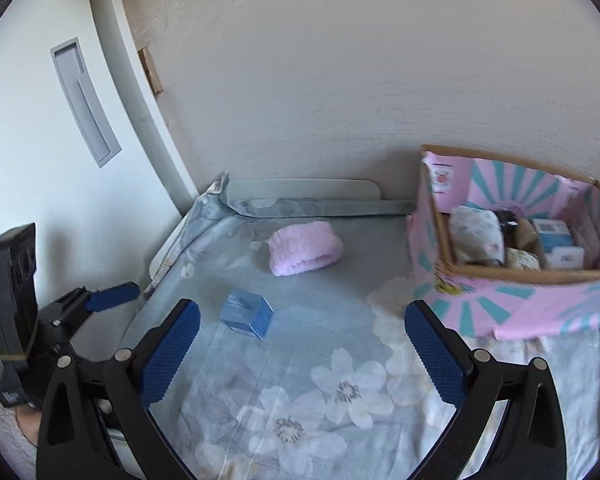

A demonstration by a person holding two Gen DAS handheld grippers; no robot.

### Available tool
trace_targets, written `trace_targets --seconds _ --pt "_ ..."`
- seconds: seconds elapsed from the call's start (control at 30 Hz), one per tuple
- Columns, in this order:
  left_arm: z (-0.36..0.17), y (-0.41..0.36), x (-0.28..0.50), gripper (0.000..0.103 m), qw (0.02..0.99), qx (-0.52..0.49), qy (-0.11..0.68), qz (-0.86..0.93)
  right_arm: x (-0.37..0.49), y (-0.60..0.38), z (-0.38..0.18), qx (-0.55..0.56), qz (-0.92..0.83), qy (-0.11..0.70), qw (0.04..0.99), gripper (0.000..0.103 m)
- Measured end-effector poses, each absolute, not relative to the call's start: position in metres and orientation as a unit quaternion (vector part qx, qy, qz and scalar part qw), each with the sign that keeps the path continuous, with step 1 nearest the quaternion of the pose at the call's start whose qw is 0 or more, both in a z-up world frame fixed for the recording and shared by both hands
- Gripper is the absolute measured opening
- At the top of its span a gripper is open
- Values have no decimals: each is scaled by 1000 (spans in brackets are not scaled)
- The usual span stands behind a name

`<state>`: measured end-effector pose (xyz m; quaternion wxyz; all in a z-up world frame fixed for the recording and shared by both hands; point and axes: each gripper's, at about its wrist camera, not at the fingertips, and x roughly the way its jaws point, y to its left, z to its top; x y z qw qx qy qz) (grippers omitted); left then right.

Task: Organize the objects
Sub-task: 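Withdraw both tools from the cardboard box back over the bed, then grasp the pink fuzzy sock with right tool while left tool grasps the blue box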

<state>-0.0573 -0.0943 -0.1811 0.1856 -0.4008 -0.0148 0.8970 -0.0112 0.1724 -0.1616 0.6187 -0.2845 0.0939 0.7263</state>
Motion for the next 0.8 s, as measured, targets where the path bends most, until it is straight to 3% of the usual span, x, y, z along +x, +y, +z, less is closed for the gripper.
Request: trace_targets --seconds 0.27,0.53,0.8 --pt "-208 -69 -79 97 201 -395 9 896 -37 251 -164 -361 734 86 569 102" --pt "-235 -53 -103 66 219 -417 24 882 -37 323 -193 -416 703 131 561 102" --pt "-240 -50 -115 42 221 -420 25 880 -31 350 -210 -430 687 149 567 102"
